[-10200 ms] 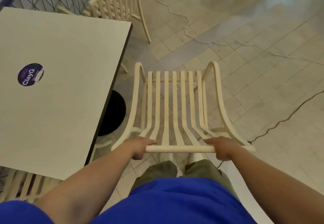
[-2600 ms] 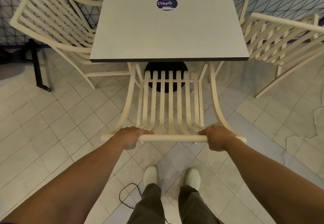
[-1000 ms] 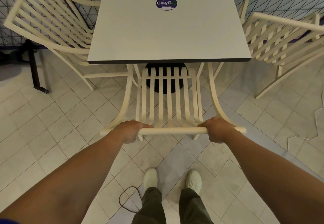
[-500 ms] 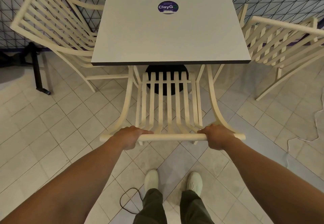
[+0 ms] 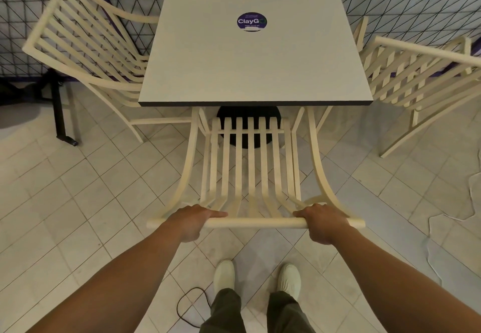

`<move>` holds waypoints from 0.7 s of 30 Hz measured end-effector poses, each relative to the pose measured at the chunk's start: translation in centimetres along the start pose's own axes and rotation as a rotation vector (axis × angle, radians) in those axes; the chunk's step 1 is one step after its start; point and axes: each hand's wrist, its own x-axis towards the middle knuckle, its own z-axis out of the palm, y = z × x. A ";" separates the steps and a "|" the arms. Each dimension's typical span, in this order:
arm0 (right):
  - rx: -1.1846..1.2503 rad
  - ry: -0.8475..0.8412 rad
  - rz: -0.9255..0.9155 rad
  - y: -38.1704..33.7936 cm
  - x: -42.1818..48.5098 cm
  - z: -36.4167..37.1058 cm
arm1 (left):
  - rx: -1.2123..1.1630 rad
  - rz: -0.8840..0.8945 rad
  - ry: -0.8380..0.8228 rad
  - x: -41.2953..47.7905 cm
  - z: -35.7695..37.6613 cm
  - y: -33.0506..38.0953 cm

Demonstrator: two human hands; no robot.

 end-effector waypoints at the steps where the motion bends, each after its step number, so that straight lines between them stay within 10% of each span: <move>1: -0.004 -0.004 0.001 -0.1 -0.1 0.1 | -0.001 -0.001 -0.001 0.0 0.1 0.0; 21: 0.005 0.000 -0.014 -0.3 -0.5 0.0 | 0.004 0.007 -0.031 -0.2 -0.4 0.1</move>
